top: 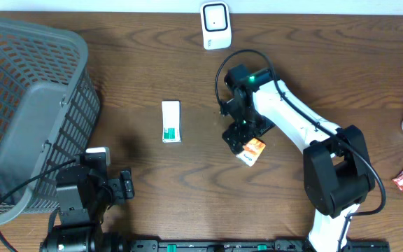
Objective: Scan the item barcode
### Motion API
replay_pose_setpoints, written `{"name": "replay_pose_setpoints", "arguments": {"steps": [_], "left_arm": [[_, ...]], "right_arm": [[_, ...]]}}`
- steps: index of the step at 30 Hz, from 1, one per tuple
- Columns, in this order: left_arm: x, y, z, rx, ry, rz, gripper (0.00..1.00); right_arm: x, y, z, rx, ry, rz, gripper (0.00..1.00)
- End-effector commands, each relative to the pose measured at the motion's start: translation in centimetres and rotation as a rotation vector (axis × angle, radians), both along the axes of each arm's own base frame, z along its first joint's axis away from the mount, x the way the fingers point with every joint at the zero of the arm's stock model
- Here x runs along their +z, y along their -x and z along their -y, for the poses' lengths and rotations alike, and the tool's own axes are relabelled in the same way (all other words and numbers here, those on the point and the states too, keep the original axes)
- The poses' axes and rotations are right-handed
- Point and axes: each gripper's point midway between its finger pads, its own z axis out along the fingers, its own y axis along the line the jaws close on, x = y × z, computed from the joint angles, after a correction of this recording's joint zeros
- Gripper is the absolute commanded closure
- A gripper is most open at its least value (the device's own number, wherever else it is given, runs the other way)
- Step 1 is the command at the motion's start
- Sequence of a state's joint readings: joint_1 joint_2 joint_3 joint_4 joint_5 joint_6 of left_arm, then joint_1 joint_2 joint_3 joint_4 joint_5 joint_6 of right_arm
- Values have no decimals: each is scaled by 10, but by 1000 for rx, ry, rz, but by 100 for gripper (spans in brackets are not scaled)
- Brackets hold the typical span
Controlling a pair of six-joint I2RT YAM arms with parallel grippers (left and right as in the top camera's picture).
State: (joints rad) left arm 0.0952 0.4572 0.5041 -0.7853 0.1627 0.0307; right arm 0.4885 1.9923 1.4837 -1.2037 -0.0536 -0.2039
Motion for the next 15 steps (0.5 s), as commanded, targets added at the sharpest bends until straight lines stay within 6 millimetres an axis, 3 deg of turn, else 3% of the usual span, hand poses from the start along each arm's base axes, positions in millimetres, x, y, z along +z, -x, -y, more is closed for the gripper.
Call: {"name": "replay_pose_setpoints", "arguments": {"steps": [1,7,15], "left_arm": [[1,0,2,-19,-3,4,12],[1,0,2,-19,-3,4,12],[1,0,2,-19,-3,4,12]], "right_arm": [[-10,7,8,107,11,-5,8],[-37,25,9,106,-11,-41,9],[-65,33,15,60,-5,-16,6]]}}
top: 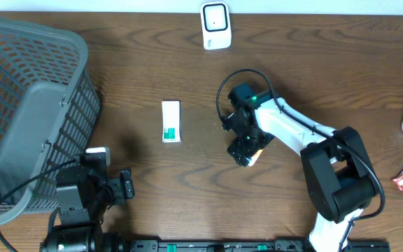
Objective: Scan the item barcode
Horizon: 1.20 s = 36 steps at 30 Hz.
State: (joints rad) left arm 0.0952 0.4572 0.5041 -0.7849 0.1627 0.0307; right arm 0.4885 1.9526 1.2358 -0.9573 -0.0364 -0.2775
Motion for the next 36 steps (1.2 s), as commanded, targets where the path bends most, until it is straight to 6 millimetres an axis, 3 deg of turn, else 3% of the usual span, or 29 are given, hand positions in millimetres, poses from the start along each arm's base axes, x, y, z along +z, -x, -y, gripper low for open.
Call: {"name": "replay_pose_setpoints", "arguments": {"steps": [1,7,12,22,24,31,33,36], "left_arm": [[1,0,2,-19,-3,4,12],[1,0,2,-19,-3,4,12],[1,0,2,-19,-3,3,12],[1,0,2,-19,-3,4,12],[1,0,2,-19,-3,3,12],[1,0,2,-19,-3,3,12],[1,0,2,-19,-3,4,12],[1,0,2,-19,-3,3,12]], "right_arm": [[-19,17,3,-34,12,-56,11],[-20,13,0,-195,23,-36,23],[-19,4,-4,-311,16,-5,18],[8,-50,-35,-631,-92,131,19],[13,-55,-40,-640,-115,139,11],[17,-50,-36,-513,-98,127,3],[29,-51,-35,-487,-91,133,10],[57,-59,-32,-472,-75,166,33]]}}
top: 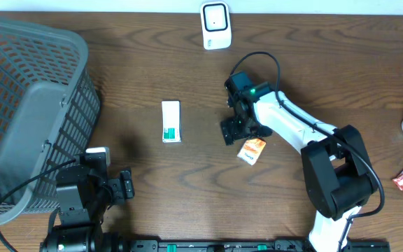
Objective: Scan the item barcode
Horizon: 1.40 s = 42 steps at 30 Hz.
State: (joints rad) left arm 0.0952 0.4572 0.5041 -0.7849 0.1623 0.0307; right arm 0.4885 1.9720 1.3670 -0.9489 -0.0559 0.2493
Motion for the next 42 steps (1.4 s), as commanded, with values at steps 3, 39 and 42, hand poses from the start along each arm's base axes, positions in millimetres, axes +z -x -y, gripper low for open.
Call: {"name": "replay_pose_setpoints", "arguments": {"steps": [3,39,42], "left_arm": [[1,0,2,-19,-3,3,12],[1,0,2,-19,-3,4,12],[1,0,2,-19,-3,3,12]], "right_arm": [[69,-27,0,49,40,123,65],[-35,64,16,-104,86,-61,99],[-35,55,11,-72,69,-18,99]]}}
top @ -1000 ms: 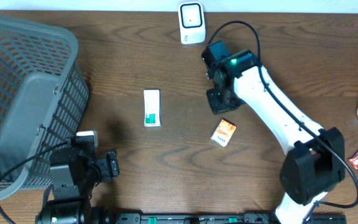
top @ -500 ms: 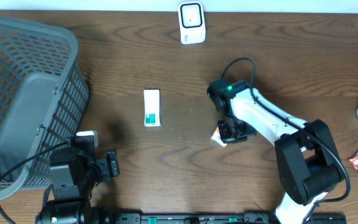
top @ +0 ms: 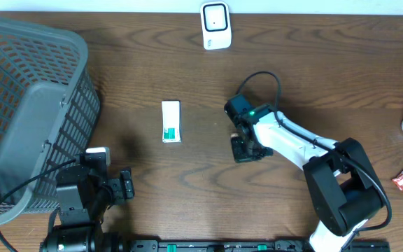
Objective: Scan the item barcode
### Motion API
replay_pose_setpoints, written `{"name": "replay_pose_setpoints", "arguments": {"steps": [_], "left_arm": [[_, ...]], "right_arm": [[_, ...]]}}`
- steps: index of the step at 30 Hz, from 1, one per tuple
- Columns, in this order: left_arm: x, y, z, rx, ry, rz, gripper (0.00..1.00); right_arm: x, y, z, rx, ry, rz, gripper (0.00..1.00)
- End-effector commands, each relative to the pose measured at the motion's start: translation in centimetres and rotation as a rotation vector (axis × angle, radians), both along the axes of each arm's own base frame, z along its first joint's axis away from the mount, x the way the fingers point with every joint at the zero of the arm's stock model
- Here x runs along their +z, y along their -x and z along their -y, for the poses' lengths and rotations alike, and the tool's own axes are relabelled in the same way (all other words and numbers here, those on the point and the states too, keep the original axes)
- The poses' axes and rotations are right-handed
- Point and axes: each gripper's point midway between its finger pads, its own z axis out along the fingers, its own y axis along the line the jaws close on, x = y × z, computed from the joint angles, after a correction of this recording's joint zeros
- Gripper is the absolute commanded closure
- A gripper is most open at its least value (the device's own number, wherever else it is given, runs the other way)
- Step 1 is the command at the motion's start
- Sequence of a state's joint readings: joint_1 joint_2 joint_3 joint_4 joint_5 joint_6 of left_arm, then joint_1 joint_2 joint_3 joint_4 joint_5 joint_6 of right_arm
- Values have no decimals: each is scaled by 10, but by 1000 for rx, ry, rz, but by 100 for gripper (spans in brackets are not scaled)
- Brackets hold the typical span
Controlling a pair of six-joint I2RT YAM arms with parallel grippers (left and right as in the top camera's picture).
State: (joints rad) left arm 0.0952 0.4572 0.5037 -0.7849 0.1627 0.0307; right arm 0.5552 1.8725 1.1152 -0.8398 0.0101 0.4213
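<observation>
My right gripper (top: 247, 148) is down on the table right of centre, at the spot of the small orange-and-white packet, which it hides completely. From above I cannot make out how its jaws stand. The white scanner (top: 215, 26) stands at the far edge, well beyond the gripper. A white box with green print (top: 171, 121) lies flat left of the gripper. My left gripper (top: 125, 185) rests at the front left, away from all of these, and its jaws are not readable either.
A large grey mesh basket (top: 26, 105) fills the left side. At the right edge stand a green-capped bottle and a red-orange sachet. The right arm's cable loops above its wrist.
The right gripper was just up and left of the orange-and-white packet, which lay in plain view. Now it sits over that spot and covers the packet. The left arm is unchanged.
At first the right gripper stood over the packet with its orange end showing. Then it sat lower, covering most of it. Later it was off to the upper left with the packet lying free. Now it covers the packet again. The box and scanner have stayed put.
</observation>
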Motion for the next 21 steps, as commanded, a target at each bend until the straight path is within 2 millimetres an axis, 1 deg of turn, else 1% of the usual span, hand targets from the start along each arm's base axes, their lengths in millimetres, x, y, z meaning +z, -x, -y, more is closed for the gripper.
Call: {"name": "replay_pose_setpoints", "arguments": {"steps": [1,5,10,11,12,13,16,17,18,20,21], "left_arm": [[1,0,2,-19,-3,4,12],[1,0,2,-19,-3,4,12],[1,0,2,-19,-3,4,12],[1,0,2,-19,-3,4,12],[1,0,2,-19,-3,4,12],[1,0,2,-19,-3,4,12],[1,0,2,-19,-3,4,12],[1,0,2,-19,-3,4,12],[1,0,2,-19,-3,4,12],[1,0,2,-19,-3,4,12],[1,0,2,-19,-3,4,12]], "right_arm": [[-9,2,-4,38,-6,-1,99],[-9,-8,1,54,32,51,96],[-5,-21,-5,114,15,93,90],[-3,-22,-7,116,11,96,92],[-1,-22,-8,116,6,90,96],[4,-20,-11,117,-7,70,99],[23,-8,-19,117,-40,-6,99],[35,-4,-20,100,-41,-33,96],[44,-1,-19,83,-35,-50,87],[66,5,-15,35,-17,-75,65],[76,6,-15,18,-15,-76,30]]}}
